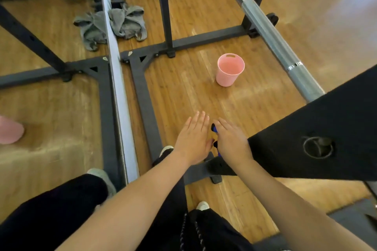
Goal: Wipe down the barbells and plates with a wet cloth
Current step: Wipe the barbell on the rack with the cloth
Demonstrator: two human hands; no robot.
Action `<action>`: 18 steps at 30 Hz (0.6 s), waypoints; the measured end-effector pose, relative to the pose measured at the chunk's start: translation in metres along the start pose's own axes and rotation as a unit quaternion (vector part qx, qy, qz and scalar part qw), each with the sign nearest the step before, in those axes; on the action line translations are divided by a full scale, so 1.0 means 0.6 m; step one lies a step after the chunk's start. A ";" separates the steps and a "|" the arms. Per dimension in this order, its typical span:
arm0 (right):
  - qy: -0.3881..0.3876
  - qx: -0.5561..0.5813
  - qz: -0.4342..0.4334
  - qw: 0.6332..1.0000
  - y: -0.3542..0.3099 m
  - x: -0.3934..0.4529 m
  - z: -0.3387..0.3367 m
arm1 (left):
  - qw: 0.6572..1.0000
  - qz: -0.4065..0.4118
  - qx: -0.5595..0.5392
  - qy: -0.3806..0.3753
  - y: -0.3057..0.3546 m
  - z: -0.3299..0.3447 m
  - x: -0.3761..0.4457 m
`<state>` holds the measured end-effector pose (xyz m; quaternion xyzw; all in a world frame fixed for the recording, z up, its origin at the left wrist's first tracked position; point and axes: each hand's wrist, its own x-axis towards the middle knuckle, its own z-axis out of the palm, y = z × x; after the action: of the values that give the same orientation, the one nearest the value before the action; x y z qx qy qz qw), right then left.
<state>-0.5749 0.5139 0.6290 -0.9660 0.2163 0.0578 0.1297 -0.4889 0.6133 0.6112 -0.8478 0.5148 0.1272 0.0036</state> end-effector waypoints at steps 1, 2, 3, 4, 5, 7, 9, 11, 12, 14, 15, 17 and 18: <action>-0.003 0.000 0.007 1.000 -0.002 0.016 0.002 | 1.000 0.004 -0.002 -0.005 -0.013 0.000 0.012; -0.005 0.003 0.016 1.000 -0.005 0.035 0.003 | 1.000 0.011 -0.001 -0.012 -0.030 -0.001 0.027; -0.006 0.005 0.027 1.000 -0.008 0.052 0.003 | 1.000 0.019 0.004 -0.019 -0.047 -0.003 0.042; -0.005 0.004 0.037 0.999 -0.013 0.071 0.001 | 0.999 0.024 0.011 -0.025 -0.065 -0.005 0.059; -0.004 0.000 0.040 0.999 -0.017 0.094 -0.003 | 0.999 0.030 0.014 -0.026 -0.085 -0.008 0.081; -0.025 -0.003 0.045 0.999 -0.028 0.137 -0.010 | 0.999 0.036 0.006 -0.033 -0.125 -0.018 0.119; -0.038 -0.006 0.048 0.998 -0.038 0.184 -0.017 | 0.999 0.032 0.002 -0.033 -0.162 -0.027 0.158; -0.046 0.009 0.063 0.997 -0.050 0.228 -0.027 | 0.999 0.034 -0.009 -0.039 -0.197 -0.040 0.191; -0.045 0.018 0.072 0.996 -0.057 0.249 -0.032 | 0.998 0.040 -0.008 -0.044 -0.214 -0.047 0.207; -0.042 0.027 0.085 0.995 -0.069 0.290 -0.041 | 0.997 0.061 0.000 -0.055 -0.246 -0.062 0.240; -0.039 0.028 0.090 0.995 -0.073 0.310 -0.046 | 0.996 0.069 0.002 -0.060 -0.260 -0.070 0.256; -0.031 0.028 0.095 0.995 -0.076 0.350 -0.055 | 0.995 0.081 0.009 -0.060 -0.286 -0.085 0.289; -0.030 0.030 0.096 0.994 -0.075 0.368 -0.060 | 0.995 0.081 0.005 -0.057 -0.296 -0.091 0.304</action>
<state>-0.3546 0.4545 0.6369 -0.9343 0.3055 0.0928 0.1584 -0.2424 0.5302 0.6016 -0.7945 0.5816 0.1724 0.0272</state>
